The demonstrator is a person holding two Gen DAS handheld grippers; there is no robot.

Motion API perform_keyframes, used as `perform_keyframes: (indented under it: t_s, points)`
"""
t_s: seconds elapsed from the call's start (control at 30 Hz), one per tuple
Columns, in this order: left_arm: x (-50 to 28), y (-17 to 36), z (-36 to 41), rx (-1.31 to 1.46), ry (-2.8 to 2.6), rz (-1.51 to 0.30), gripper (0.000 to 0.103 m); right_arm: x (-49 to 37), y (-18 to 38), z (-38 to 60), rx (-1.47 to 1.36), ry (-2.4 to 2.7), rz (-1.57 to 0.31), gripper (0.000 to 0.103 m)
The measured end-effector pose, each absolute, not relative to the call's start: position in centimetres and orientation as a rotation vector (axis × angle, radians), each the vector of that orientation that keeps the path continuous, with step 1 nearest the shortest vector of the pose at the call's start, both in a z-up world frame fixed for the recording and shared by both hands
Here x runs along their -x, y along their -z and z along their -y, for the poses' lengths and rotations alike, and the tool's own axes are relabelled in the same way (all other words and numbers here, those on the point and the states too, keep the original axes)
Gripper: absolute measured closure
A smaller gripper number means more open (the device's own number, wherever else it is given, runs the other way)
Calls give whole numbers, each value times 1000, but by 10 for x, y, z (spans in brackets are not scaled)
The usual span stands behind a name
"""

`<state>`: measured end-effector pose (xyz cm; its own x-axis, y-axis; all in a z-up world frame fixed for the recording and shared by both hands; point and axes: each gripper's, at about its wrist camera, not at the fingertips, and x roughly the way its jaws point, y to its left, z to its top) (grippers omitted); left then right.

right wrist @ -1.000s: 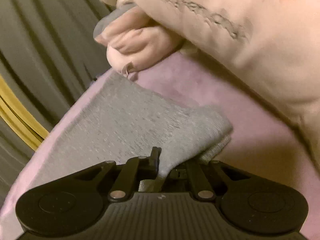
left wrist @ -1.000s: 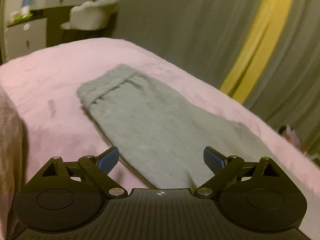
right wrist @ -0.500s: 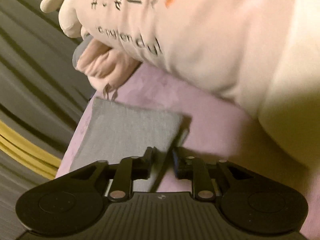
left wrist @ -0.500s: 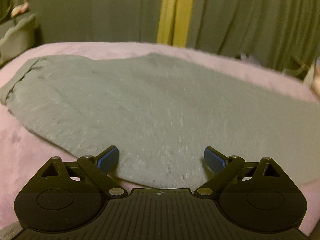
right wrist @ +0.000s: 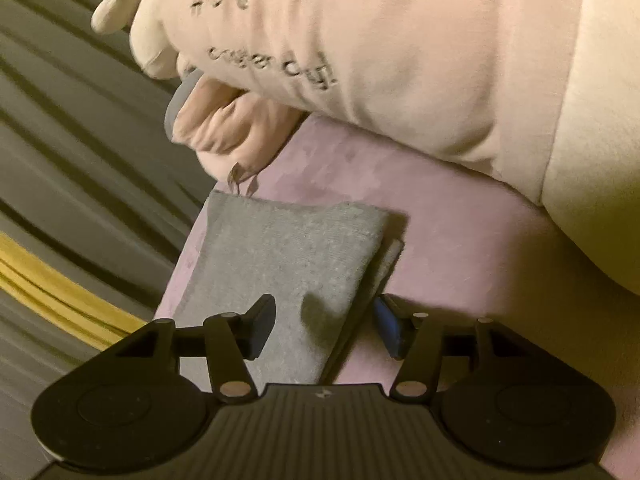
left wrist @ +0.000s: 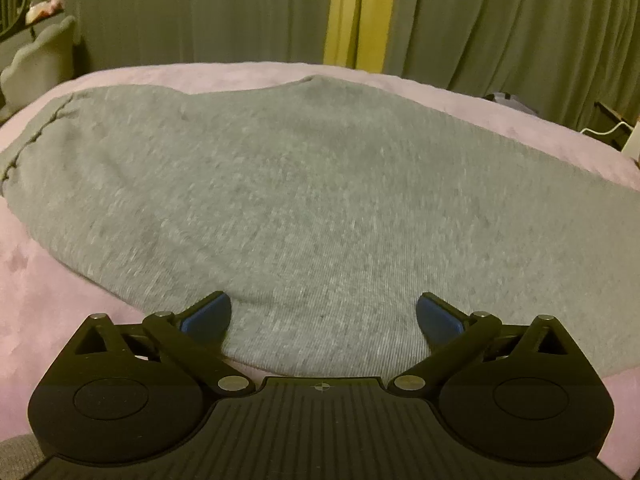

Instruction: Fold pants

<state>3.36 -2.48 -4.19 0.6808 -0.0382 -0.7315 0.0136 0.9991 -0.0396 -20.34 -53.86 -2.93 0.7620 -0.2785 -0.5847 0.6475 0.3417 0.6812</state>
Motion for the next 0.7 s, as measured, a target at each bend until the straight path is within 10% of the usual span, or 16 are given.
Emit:
perform_keyframes:
  t_s: [0.6,0.7]
  points:
    - [-65,19,69,-81,91,-606,1,95,1,413,-695,364,-615,63]
    - [-97,34,73,-73,91,-644,23,89,12,418,-681,422,-624,64]
